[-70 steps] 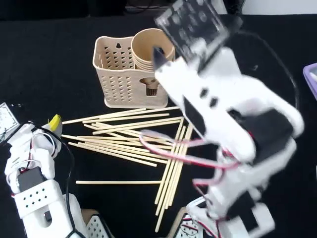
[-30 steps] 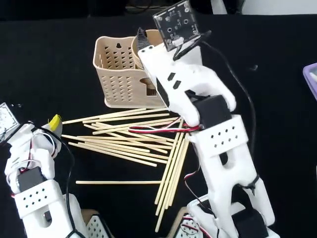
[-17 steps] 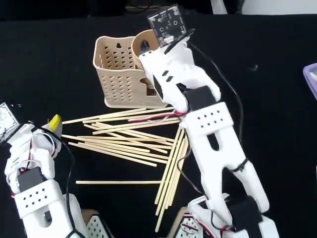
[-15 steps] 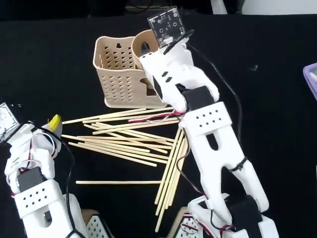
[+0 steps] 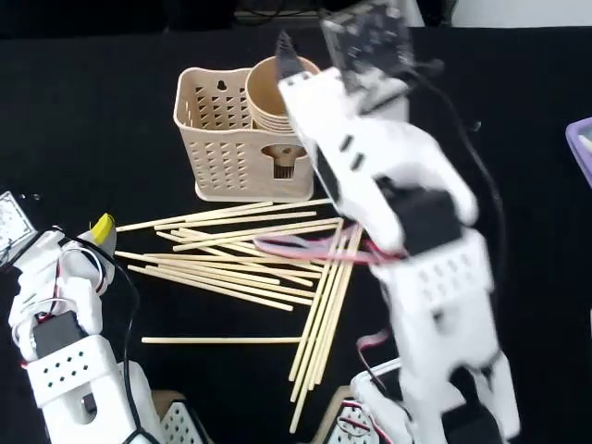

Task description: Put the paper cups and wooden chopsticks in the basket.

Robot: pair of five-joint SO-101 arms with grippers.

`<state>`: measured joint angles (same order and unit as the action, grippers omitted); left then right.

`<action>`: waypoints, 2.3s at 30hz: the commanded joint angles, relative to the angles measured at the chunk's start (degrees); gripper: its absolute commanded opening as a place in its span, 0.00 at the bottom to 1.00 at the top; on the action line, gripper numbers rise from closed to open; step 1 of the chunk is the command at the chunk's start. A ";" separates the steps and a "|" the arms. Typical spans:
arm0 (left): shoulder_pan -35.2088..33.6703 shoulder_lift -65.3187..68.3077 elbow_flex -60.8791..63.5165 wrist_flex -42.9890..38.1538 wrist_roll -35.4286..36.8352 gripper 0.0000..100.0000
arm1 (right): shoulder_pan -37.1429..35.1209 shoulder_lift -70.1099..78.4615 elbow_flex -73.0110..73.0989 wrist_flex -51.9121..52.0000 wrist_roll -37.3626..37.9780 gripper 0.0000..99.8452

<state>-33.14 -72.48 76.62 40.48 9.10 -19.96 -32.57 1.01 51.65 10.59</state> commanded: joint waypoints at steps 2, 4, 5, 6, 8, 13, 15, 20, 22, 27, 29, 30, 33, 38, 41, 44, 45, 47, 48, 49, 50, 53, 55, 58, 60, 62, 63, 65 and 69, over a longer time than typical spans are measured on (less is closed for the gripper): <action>0.40 -0.88 -1.80 -1.23 0.18 0.31 | 0.97 -6.73 -2.77 20.48 -0.18 0.16; 0.48 -0.88 -1.80 -1.23 0.18 0.31 | 0.97 -8.57 -0.22 26.73 -0.18 0.16; 0.48 -0.88 -1.80 -1.23 0.18 0.31 | 0.97 -9.36 1.80 29.19 -0.18 0.16; 0.48 -0.88 -1.80 -1.23 0.18 0.31 | 0.97 -10.07 4.18 31.12 -0.18 0.16; 0.48 -0.88 -1.80 -1.23 0.18 0.31 | 0.97 -10.77 10.15 32.97 -0.18 0.16; 0.48 -0.88 -1.80 -1.23 0.18 0.31 | 0.97 -9.45 32.66 26.64 -0.44 0.16; 0.48 -0.88 -1.80 -1.23 0.18 0.31 | 1.05 -7.25 41.27 21.01 -0.44 0.16; 0.48 -0.88 -1.71 -1.23 0.18 0.31 | 1.05 0.13 51.12 12.66 -0.62 0.16; 0.48 -0.88 -1.71 -1.23 0.18 0.31 | 1.05 3.38 51.65 11.87 -0.62 0.16; 0.40 -0.88 -1.71 -1.23 0.18 0.31 | 6.24 11.74 50.07 10.37 -0.62 0.16; 0.40 -0.88 -1.80 -1.23 0.18 0.31 | 9.32 15.52 49.71 9.23 -0.26 0.16; 0.40 -0.88 -1.80 -1.23 0.18 0.31 | 10.37 17.45 49.71 8.18 -0.26 0.16; 0.48 -0.88 -1.80 -1.23 0.18 0.31 | 12.04 23.16 49.71 5.80 -0.26 0.16; 0.48 -0.88 -1.80 -1.23 0.18 0.31 | 11.96 27.91 47.52 4.66 -0.26 0.16; 0.48 -0.88 -1.80 -1.23 0.18 0.31 | 11.87 27.91 46.11 5.19 -0.26 0.16; 0.48 -0.88 -1.80 -1.23 0.18 0.31 | 11.25 28.53 45.49 4.84 -0.53 0.16; 0.48 -0.88 -1.80 -1.23 0.18 0.31 | 10.90 28.44 45.32 5.27 -0.62 0.16; 0.48 -0.88 -1.89 -1.23 0.18 0.31 | 10.29 28.26 44.88 6.15 -0.62 0.16; 0.48 -0.88 -1.89 -1.23 0.18 0.31 | 9.58 28.00 44.79 6.15 -0.62 0.16; 0.48 -0.88 -1.98 -1.23 0.18 0.31 | 8.88 28.00 44.35 6.33 -0.70 0.16; 0.48 -0.88 -1.98 -1.23 0.18 0.31 | 8.09 28.18 44.00 6.42 -0.70 0.16; 0.22 -0.88 -1.89 -1.23 0.18 0.31 | 6.42 28.53 44.18 6.07 -0.70 0.15; 0.22 -0.88 -1.89 -1.23 0.18 0.31 | 6.33 28.53 44.26 6.24 -0.53 0.10; 0.22 -0.88 -1.89 -1.23 0.18 0.31 | 6.68 28.53 44.53 6.59 -0.26 0.03; 0.13 -0.88 -1.89 -1.23 0.18 0.31 | 6.59 28.53 45.76 6.59 -0.26 0.01; 0.13 -0.88 -1.89 -1.23 0.18 0.31 | 6.68 28.53 46.81 6.59 -0.18 0.04; 0.13 -0.88 -1.89 -1.23 0.18 0.31 | 6.77 28.44 47.16 6.59 -0.18 0.07; 0.13 -0.88 -1.89 -1.23 0.18 0.31 | 6.68 28.44 47.78 6.59 1.32 0.11; 0.13 -0.88 -1.89 -1.23 0.18 0.31 | 6.68 28.44 48.04 6.68 5.71 0.12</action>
<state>-33.14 -72.48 76.62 40.48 9.10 -12.22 -5.05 47.60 58.15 13.67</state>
